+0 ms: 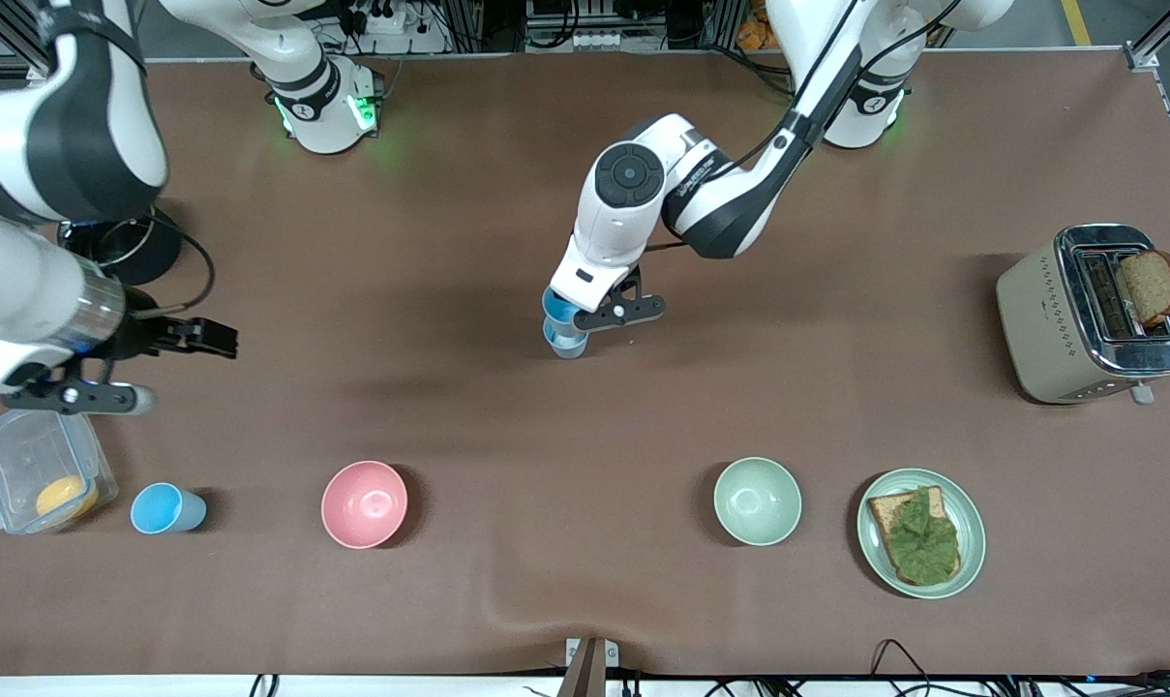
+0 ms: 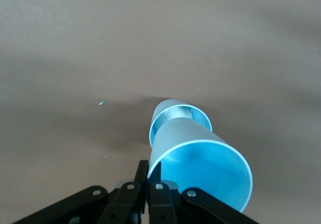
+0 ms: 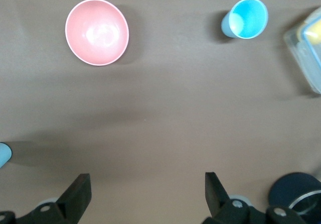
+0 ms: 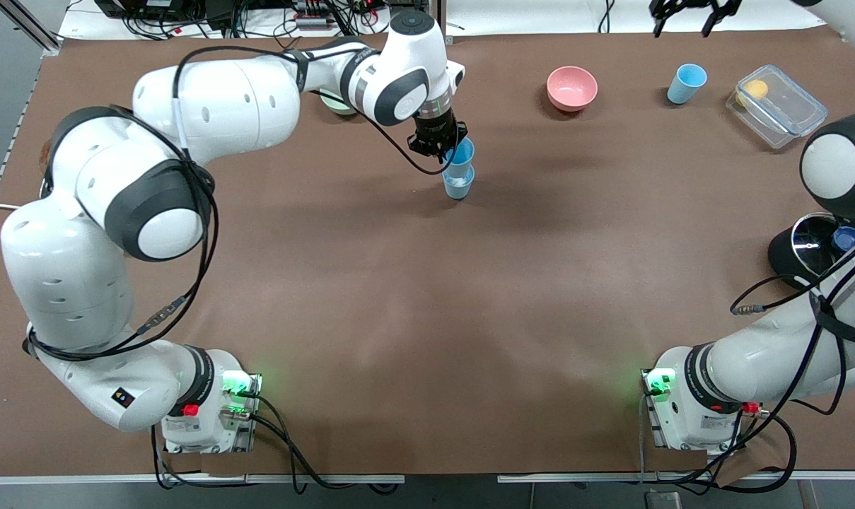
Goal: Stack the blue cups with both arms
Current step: 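Lower the left cup into the placed cup while the right gripper withdraws, then open the left gripper to release the stacked cup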
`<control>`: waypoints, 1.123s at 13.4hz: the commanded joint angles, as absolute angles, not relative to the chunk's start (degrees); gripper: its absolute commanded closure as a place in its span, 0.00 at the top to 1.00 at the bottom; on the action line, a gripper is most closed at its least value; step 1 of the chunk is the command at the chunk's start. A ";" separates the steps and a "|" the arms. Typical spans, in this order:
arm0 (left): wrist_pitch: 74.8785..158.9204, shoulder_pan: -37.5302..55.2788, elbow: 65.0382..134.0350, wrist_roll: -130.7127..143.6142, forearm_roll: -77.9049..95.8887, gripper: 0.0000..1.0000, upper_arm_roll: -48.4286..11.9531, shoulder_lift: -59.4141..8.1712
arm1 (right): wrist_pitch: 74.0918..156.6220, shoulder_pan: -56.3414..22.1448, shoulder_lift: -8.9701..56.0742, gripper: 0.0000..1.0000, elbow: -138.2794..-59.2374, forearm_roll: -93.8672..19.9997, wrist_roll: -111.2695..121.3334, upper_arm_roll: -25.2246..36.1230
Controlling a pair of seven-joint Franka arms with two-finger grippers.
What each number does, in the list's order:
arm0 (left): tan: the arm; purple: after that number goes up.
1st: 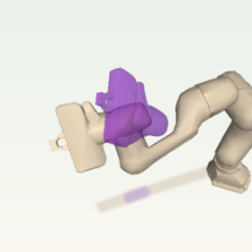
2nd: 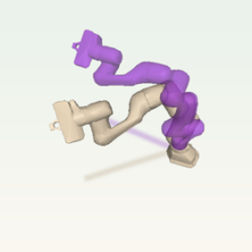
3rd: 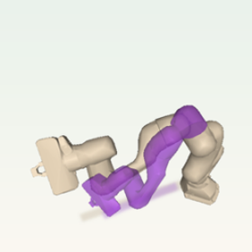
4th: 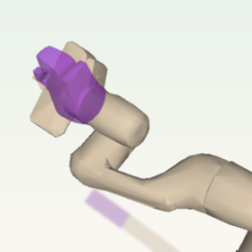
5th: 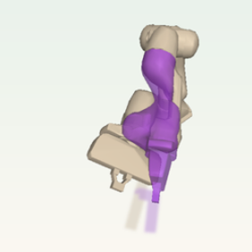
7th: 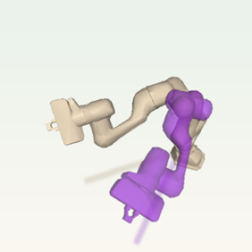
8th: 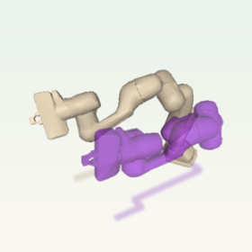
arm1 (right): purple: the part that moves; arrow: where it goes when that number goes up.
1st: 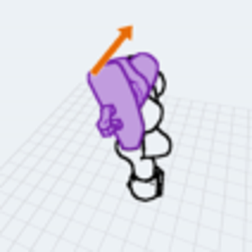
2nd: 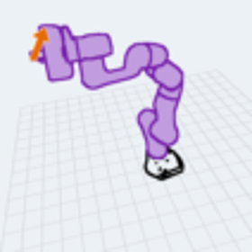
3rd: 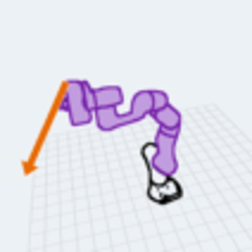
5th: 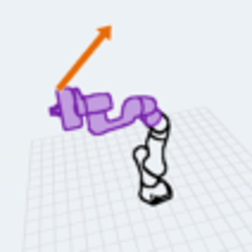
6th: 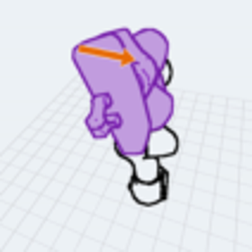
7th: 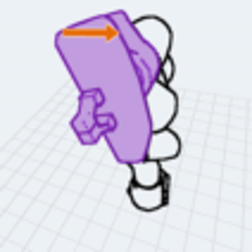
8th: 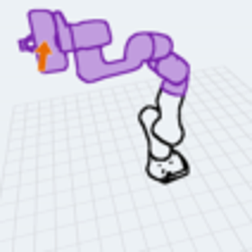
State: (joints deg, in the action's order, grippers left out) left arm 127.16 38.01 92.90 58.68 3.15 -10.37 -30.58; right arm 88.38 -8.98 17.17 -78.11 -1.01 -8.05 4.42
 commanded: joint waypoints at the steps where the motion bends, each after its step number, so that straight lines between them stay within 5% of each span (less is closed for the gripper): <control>1: 129.28 39.72 92.11 59.50 4.31 0.00 -9.76 -32.51 | 83.68 -5.36 17.31 1.00 -72.08 -0.35 -8.00 3.43; 5: 130.43 39.81 92.11 59.50 4.48 0.00 -9.76 -34.28 | 83.67 -5.45 17.31 1.00 -71.72 -0.70 -7.20 3.34; 6: 130.34 39.55 92.11 59.50 4.40 0.11 -9.76 -34.28 | 83.67 -5.80 17.23 1.00 -71.72 -0.44 -7.47 3.25; 7: 130.43 39.38 92.11 59.15 3.96 0.46 -9.67 -34.19 | 83.67 -5.45 17.14 1.00 -71.72 -1.05 -7.47 3.16; 8: 130.34 39.11 92.11 58.89 3.96 0.99 -9.49 -33.84 | 83.58 -5.19 16.18 1.00 -71.72 -1.14 -7.04 3.16; 15: 122.90 29.98 92.46 58.71 0.03 1.00 -8.09 -21.55 | 82.16 -5.36 8.20 1.00 -78.54 -2.01 -6.42 3.08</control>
State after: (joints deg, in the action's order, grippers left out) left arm 127.60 32.37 90.72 58.52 2.60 -8.02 -26.91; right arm 80.15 -5.90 12.67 -72.63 -1.21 -7.18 3.63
